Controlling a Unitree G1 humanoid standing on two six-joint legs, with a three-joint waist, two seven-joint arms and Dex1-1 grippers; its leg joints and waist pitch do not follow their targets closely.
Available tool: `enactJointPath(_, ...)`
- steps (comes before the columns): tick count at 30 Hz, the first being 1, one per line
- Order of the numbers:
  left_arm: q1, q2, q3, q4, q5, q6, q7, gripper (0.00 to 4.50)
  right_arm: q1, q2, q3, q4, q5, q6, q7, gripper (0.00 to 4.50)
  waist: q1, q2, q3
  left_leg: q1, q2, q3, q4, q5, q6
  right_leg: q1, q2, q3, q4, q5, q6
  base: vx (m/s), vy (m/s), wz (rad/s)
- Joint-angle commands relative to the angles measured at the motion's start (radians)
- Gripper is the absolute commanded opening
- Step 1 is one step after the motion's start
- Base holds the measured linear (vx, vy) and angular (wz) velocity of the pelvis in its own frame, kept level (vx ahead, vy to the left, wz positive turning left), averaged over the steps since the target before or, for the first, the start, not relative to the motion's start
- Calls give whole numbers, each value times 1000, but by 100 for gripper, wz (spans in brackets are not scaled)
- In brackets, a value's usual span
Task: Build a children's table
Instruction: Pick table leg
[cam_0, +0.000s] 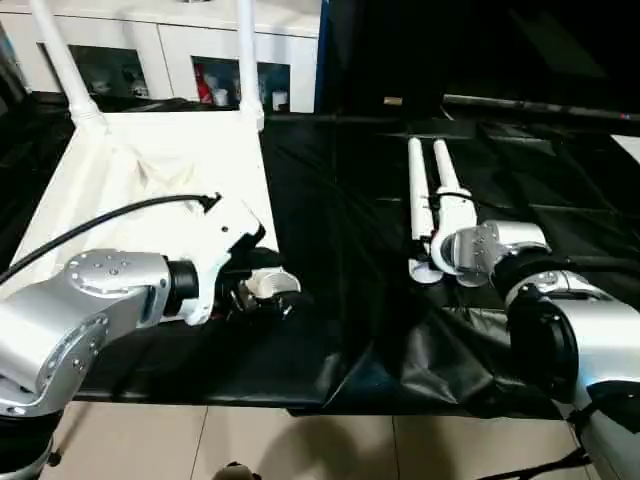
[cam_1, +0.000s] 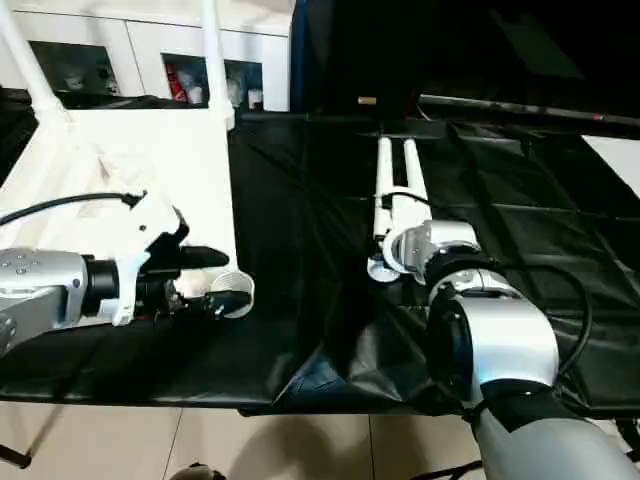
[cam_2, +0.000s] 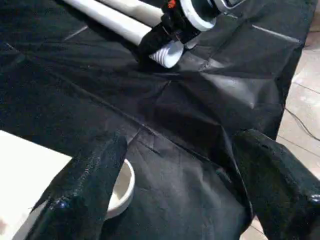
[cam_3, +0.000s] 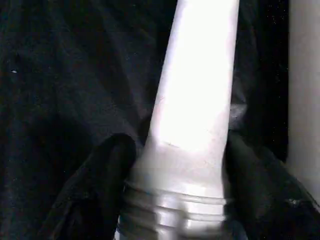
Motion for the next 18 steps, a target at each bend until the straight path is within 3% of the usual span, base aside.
enactJointPath(1, -7, -13, 12, -4, 8, -15, 27, 393, 19, -13, -17, 1, 10, -22, -13, 263, 0, 8, -73, 20, 10, 2, -61, -230, -99, 44, -51, 40, -65, -122, -143, 0, 0, 0)
enactJointPath(7, -43, -144, 54, 88, 58, -99, 156, 393, 21, -15, -23, -29, 27, -133, 68, 263, 1, 3, -76, 18, 10, 1, -59, -232, -91, 48, -53, 39, -67, -126, -139, 0, 0, 0)
enactJointPath(8, -54, -188, 75, 114, 50, -106, 184, 411, 25, -12, -30, -43, 40, -165, 106, 263, 2, 13, -77, 19, 10, 1, -57, -228, -86, 47, -54, 39, -66, -112, -145, 0, 0, 0)
enactJointPath(9, -54, -188, 75, 114, 50, -106, 184, 422, 25, -12, -30, -43, 40, -165, 106, 263, -1, 8, -77, 16, 9, 3, -57, -226, -81, 48, -51, 40, -68, -101, -148, 0, 0, 0)
enactJointPath(11, -69, -239, 98, 157, 43, -129, 211, 429, 33, -3, -50, -73, 72, -210, 170, 263, 0, 10, -79, 16, 9, 2, -55, -209, -73, 50, -51, 39, -65, -62, -162, 0, 0, 0)
enactJointPath(12, -87, -275, 112, 190, 31, -141, 226, 435, 42, 4, -58, -109, 95, -237, 240, 263, 2, 25, -82, 17, 9, 0, -53, -207, -64, 51, -51, 39, -62, -28, -174, 0, 0, 0)
enactJointPath(13, -87, -275, 112, 190, 31, -141, 226, 443, 42, 4, -58, -109, 95, -237, 240, 263, 0, 18, -80, 15, 8, 3, -53, -209, -57, 52, -49, 40, -66, -20, -177, 0, 0, 0)
enactJointPath(14, -137, -343, 136, 273, 14, -171, 258, 448, 79, 23, -64, -229, 154, -254, 402, 263, -1, 39, -82, 17, 7, 1, -52, -214, -48, 53, -45, 39, -66, 9, -190, 0, 0, 0)
enactJointPath(15, -156, -371, 147, 304, 2, -178, 269, 448, 101, 30, -54, -290, 172, -256, 464, 263, 1, 31, -81, 15, 6, 2, -51, -215, -39, 56, -45, 39, -69, 18, -188, 0, 0, 0)
enactJointPath(17, -184, -404, 160, 351, -1, -192, 284, 450, 131, 40, -43, -373, 203, -241, 531, 262, 5, 25, -88, 14, 9, -3, -50, -173, -14, 64, -50, 37, -60, 63, -208, 0, 0, 0)
enactJointPath(18, -203, -421, 166, 380, 0, -199, 294, 450, 154, 47, -38, -437, 230, -208, 556, 262, 6, 32, -86, 16, 9, -2, -49, -163, -3, 60, -49, 37, -62, 72, -223, 0, 0, 0)
